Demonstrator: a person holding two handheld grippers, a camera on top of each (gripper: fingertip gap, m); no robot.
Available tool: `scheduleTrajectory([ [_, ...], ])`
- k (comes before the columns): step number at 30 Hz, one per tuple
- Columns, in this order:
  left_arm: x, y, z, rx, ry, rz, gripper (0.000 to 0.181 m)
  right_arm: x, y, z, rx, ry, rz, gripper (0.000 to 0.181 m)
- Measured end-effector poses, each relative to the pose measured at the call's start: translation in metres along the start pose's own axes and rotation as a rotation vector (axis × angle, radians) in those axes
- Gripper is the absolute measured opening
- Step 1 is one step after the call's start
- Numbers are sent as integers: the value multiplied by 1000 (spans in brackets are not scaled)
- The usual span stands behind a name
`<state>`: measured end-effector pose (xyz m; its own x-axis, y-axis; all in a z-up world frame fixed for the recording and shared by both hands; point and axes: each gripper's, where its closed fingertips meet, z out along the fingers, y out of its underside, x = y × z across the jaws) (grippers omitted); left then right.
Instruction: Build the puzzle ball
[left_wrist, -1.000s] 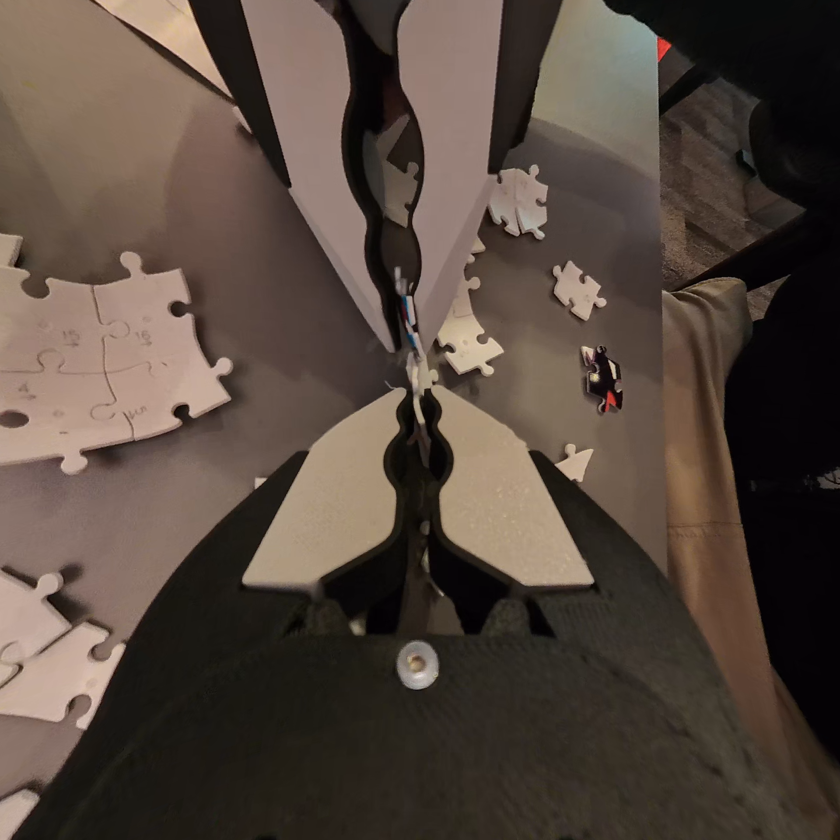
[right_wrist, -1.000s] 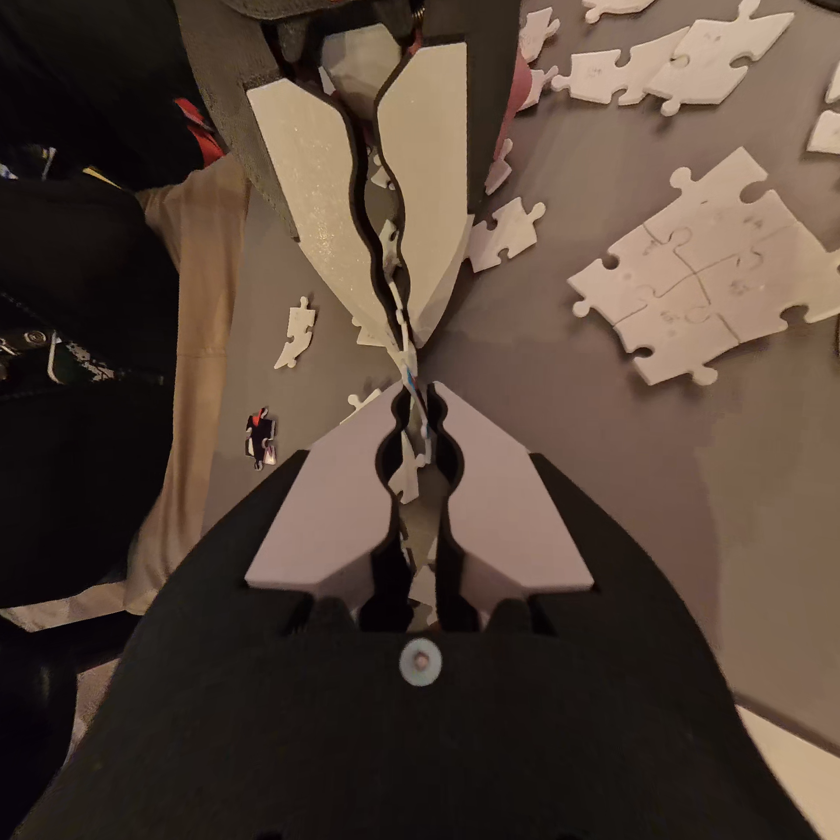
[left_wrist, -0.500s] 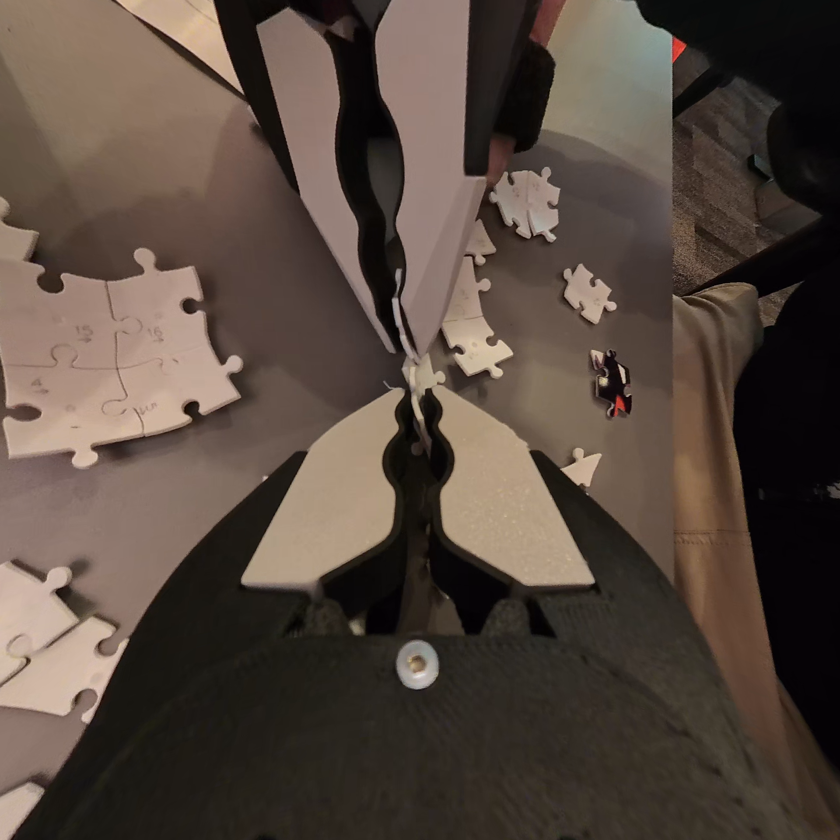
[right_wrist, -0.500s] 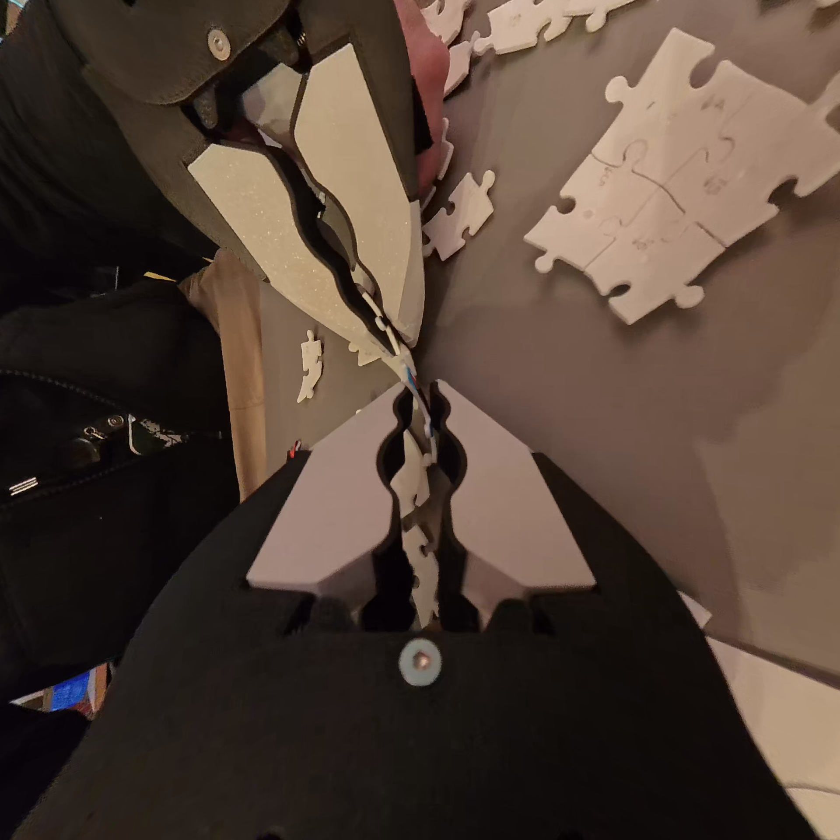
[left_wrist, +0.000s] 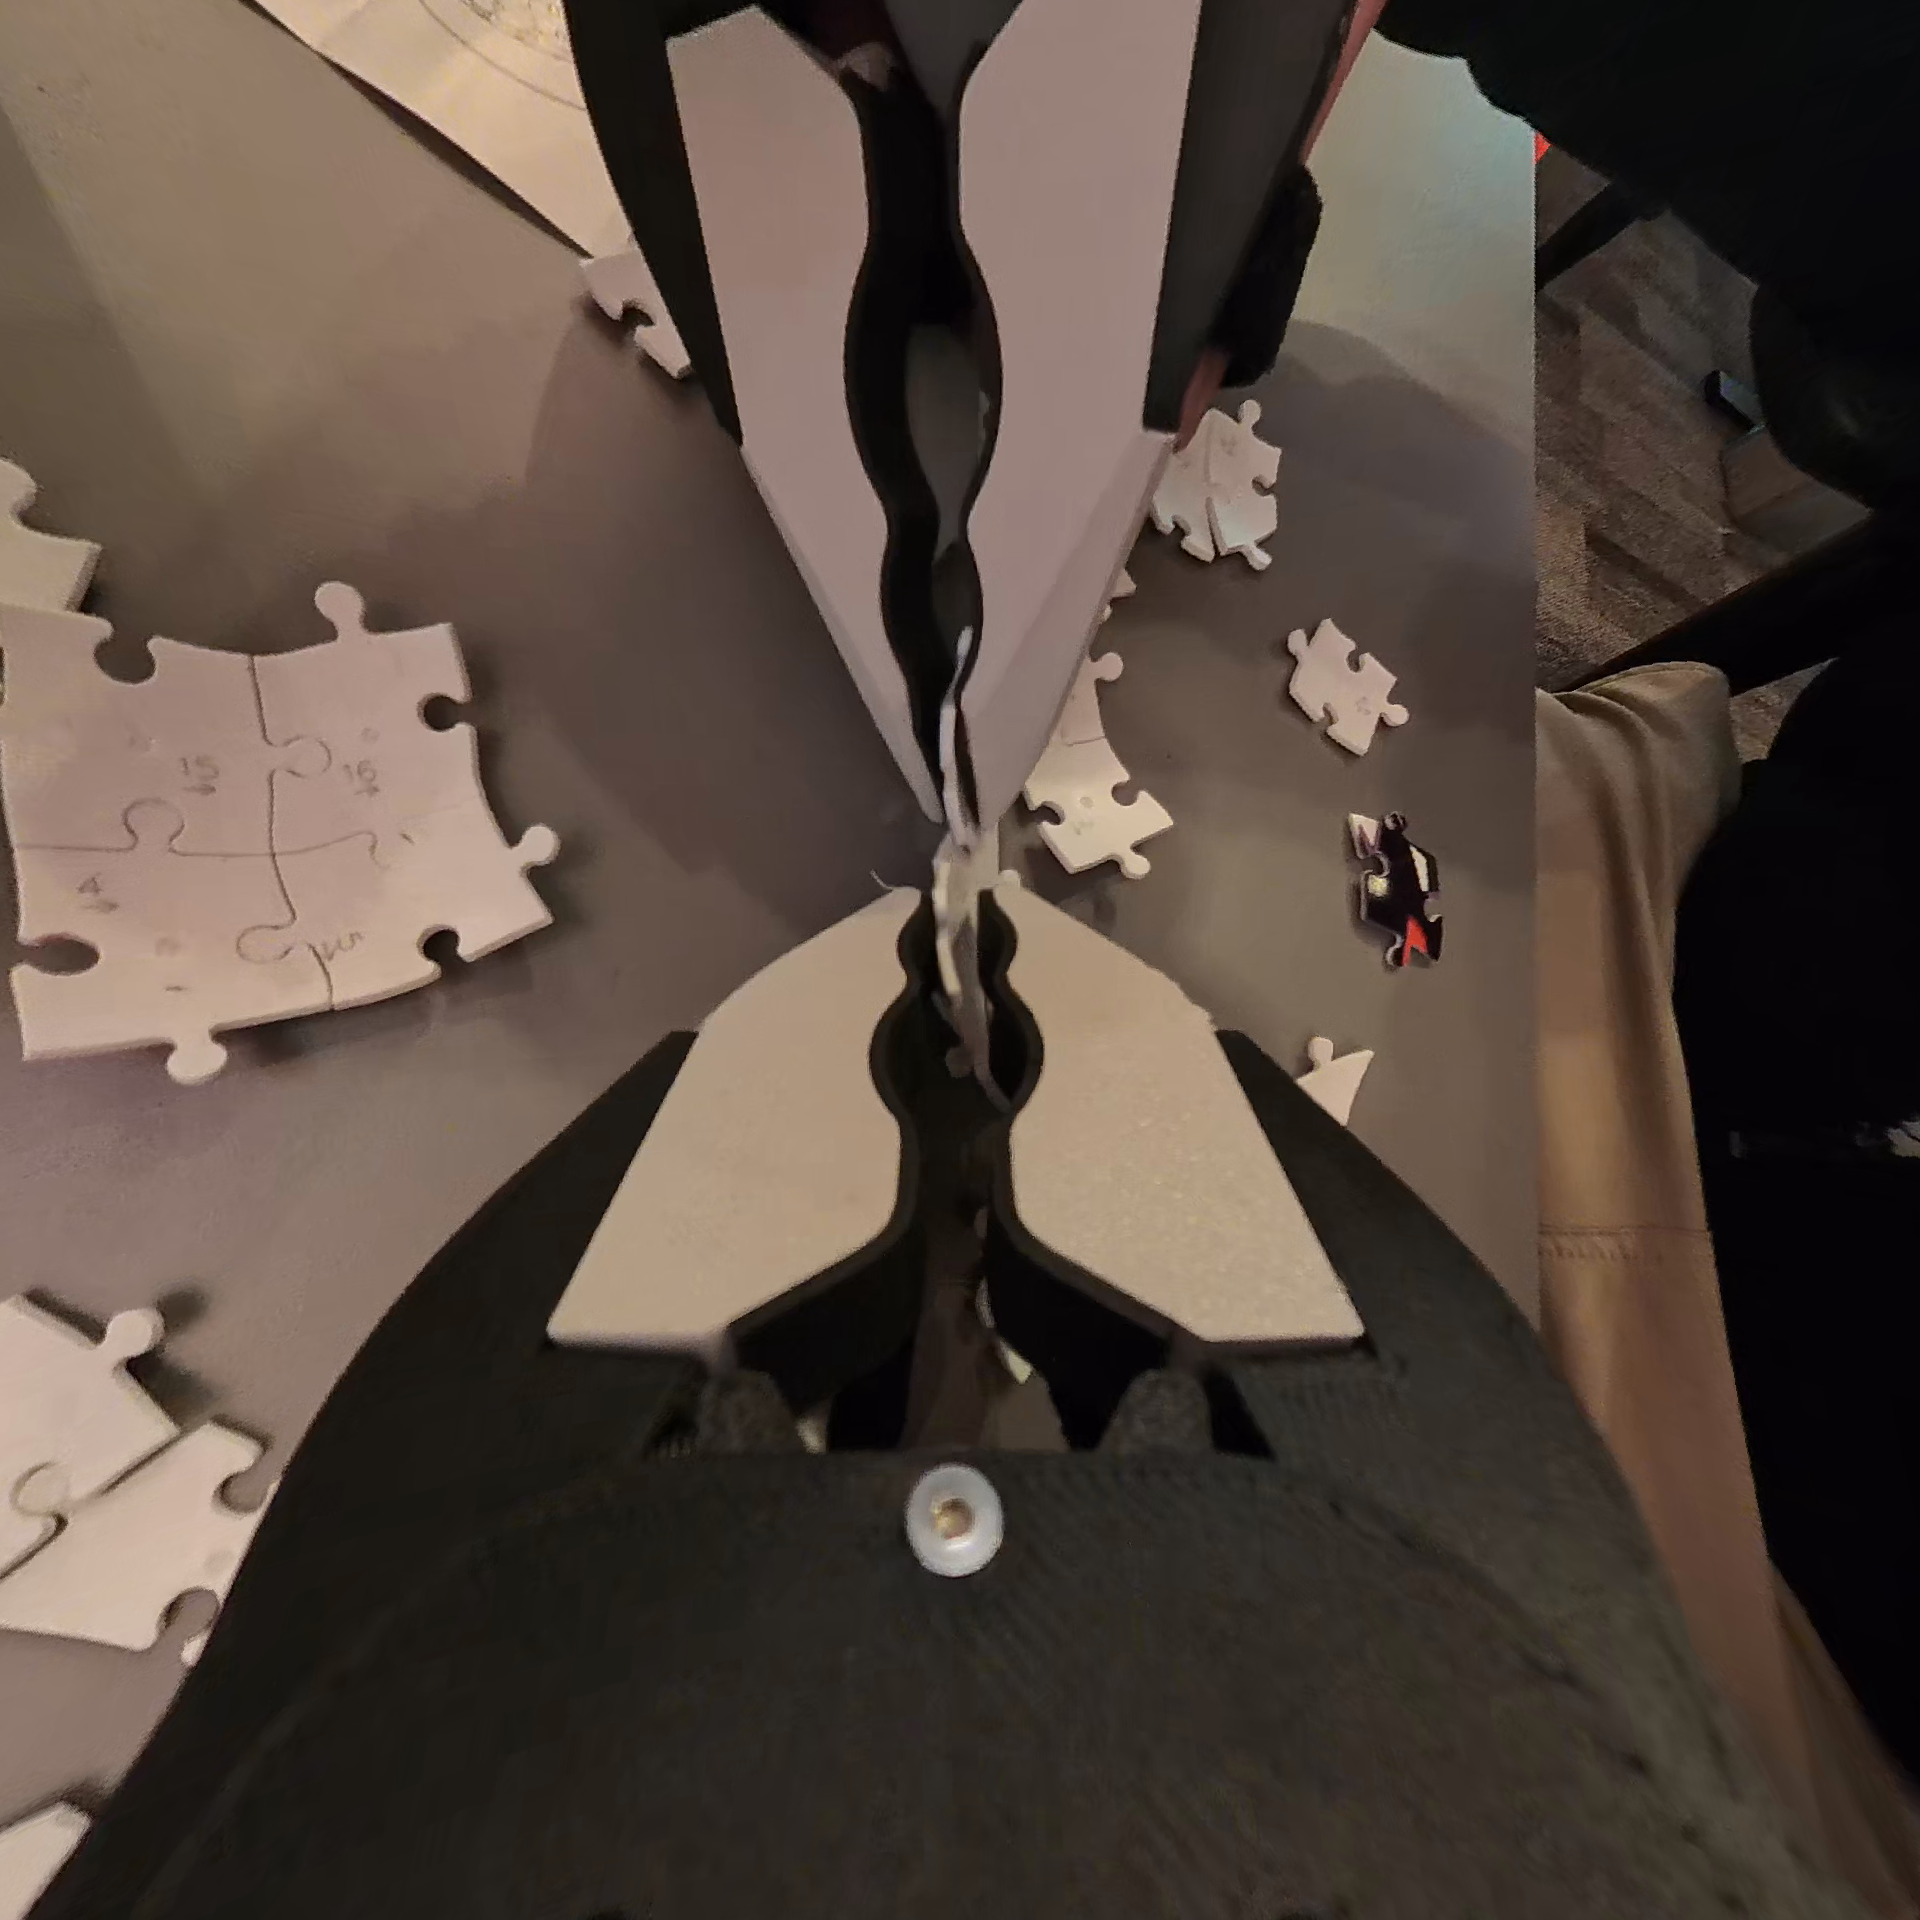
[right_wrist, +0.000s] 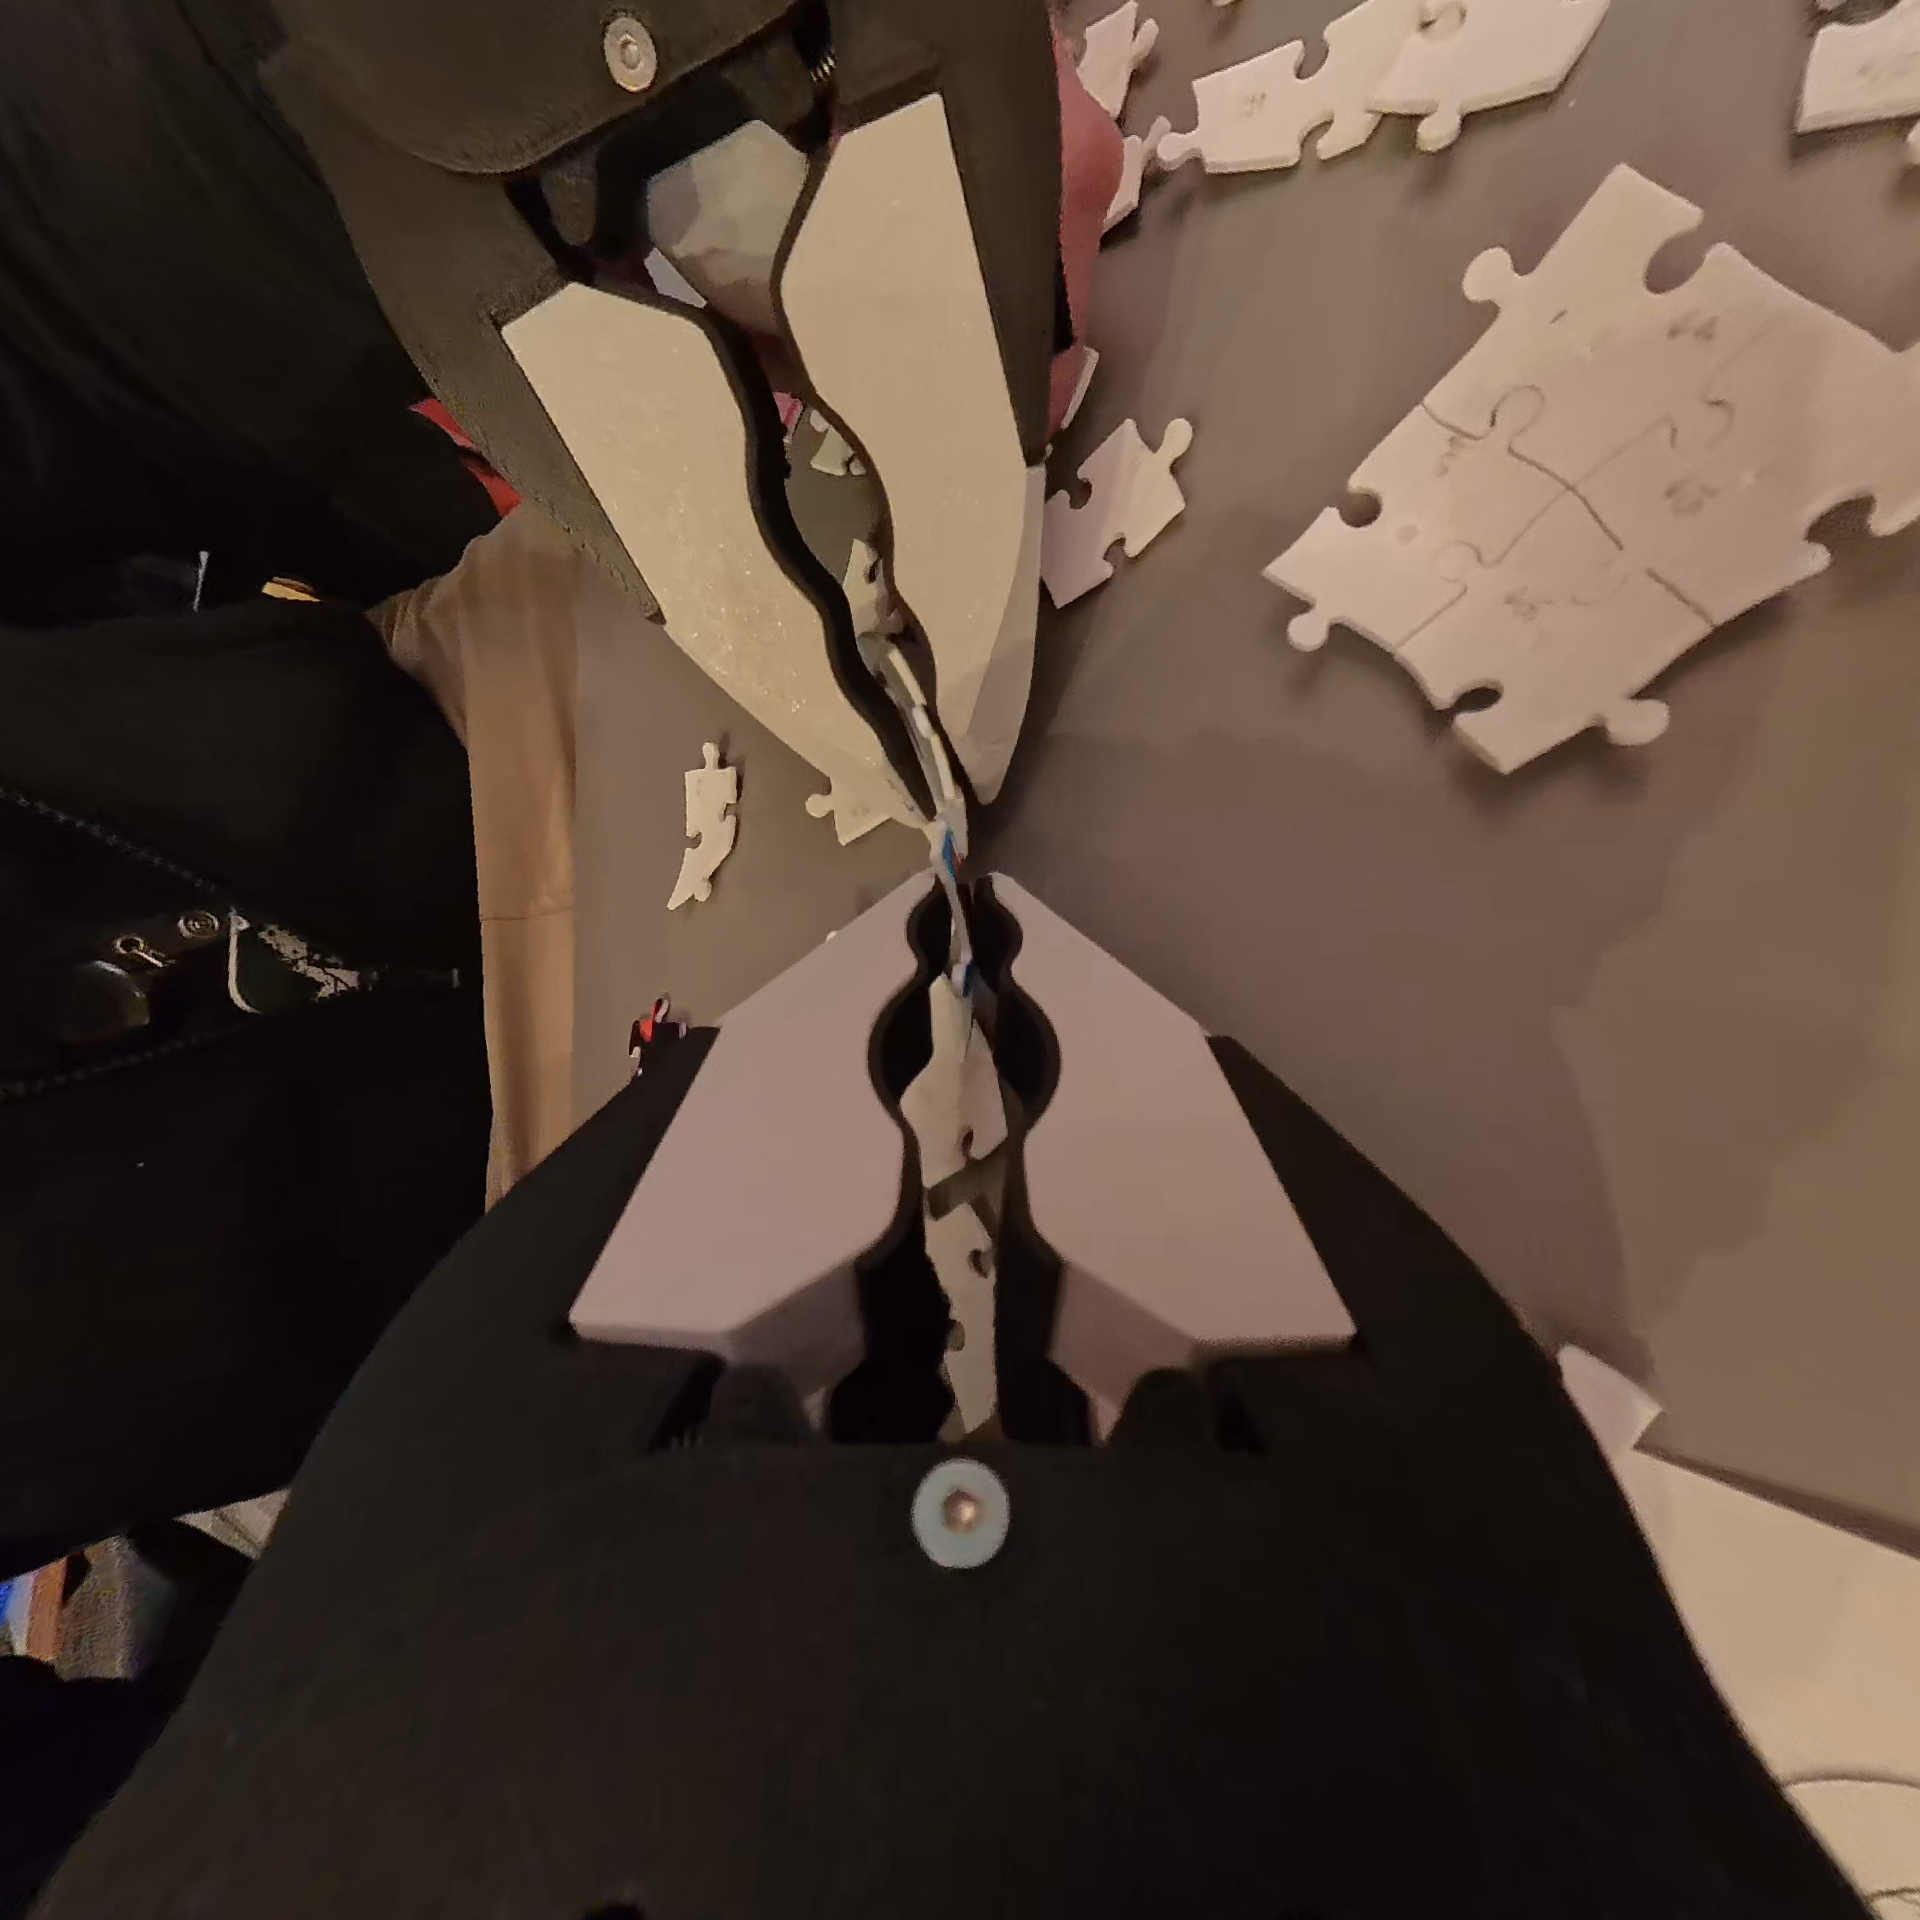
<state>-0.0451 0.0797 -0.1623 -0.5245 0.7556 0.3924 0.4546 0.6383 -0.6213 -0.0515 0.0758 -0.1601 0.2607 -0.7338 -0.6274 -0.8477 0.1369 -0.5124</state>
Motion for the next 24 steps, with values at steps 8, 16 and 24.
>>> scheduleTrajectory([
  [8, 1, -1, 0, 7, -8, 21, 4, 0, -1, 1, -12, 4, 45, 3],
  [16, 0, -3, 0, 6, -26, 30, 3, 2, -1, 0, -7, 5, 134, 5],
  [24, -3, -2, -1, -5, -42, 30, 4, 6, -2, 0, 3, 42, 183, 7],
])
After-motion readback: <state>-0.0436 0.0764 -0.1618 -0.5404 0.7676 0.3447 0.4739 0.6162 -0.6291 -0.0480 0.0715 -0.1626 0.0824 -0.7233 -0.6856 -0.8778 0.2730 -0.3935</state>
